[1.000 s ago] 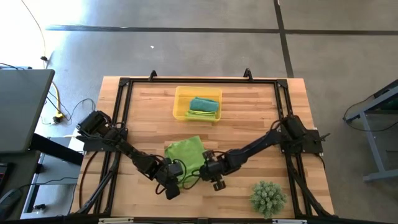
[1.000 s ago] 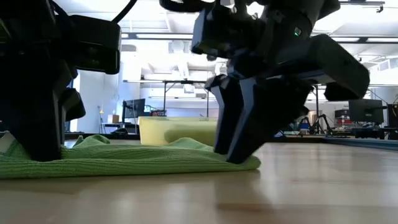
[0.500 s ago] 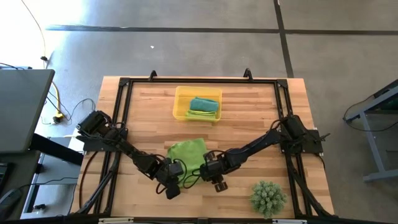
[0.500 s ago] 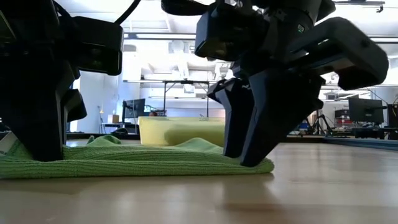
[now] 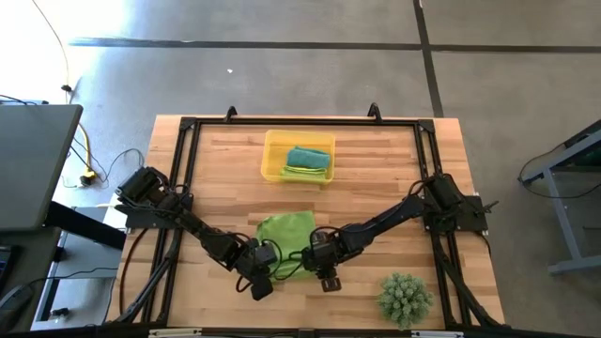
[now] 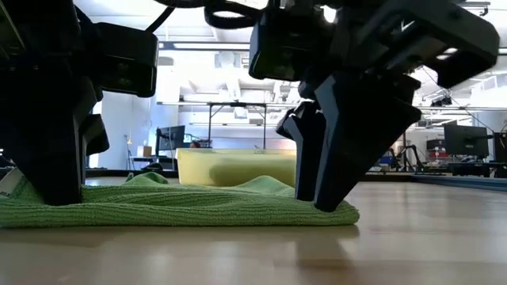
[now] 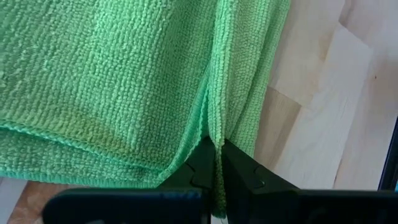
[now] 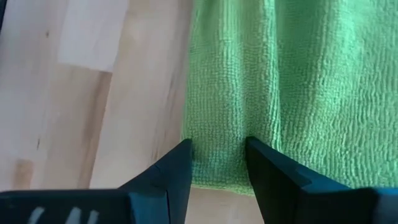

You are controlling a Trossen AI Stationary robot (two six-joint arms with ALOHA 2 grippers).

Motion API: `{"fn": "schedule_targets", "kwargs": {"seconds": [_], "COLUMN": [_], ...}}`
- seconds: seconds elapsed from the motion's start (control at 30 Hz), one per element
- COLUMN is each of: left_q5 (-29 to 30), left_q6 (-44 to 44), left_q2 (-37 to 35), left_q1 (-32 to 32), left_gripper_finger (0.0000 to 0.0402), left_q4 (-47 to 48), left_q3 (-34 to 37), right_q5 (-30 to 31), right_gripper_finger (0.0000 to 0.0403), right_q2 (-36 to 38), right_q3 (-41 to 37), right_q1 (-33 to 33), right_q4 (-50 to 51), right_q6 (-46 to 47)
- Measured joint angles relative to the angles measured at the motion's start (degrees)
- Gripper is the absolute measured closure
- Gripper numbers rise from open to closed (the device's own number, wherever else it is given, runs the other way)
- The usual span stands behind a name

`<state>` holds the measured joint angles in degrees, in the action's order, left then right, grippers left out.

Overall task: Roll microfiber towels into tight, uniform cylinder then place into a basket
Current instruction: Roll the green microfiber towel

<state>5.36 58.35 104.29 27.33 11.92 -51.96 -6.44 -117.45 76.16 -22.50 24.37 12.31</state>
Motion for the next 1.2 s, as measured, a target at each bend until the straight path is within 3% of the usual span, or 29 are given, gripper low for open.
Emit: {"fn": "schedule_targets", "kwargs": {"seconds": [0.27, 0.5, 0.83, 1.07, 1.2], "left_q5": [-0.27, -1.22, -0.79, 7.09, 8.13], "left_q6": [-2.88, -6.98, -16.98, -26.61, -30.21], "left_q2": [-1.21, -6.41, -13.4, -13.76, -10.54], "left_q1": [0.04, 0.13, 2.94, 7.24, 8.42], "left_gripper_finger": [0.0352, 0.0309, 0.0305, 0.0296, 0.0274], "left_q4": [0.08, 3.11, 3.75, -3.86, -6.03], "left_q3": [0.05, 0.31, 0.17, 0.04, 0.04], "right_q5": [1.6, 1.71, 1.92, 1.92, 1.99], "right_gripper_finger": [0.026, 0.026, 0.026, 0.026, 0.026], "right_q2": [-0.82, -1.55, -1.6, -1.6, -1.6], "right_q3": [0.0, -0.02, -0.11, -0.21, -0.2], "right_q1": [-1.35, -1.31, -1.25, -1.14, -1.14], "right_q4": [-0.06, -0.01, -0.28, -1.05, -1.19], "right_q6": [-0.67, -0.3, -0.32, -0.3, -0.3]}}
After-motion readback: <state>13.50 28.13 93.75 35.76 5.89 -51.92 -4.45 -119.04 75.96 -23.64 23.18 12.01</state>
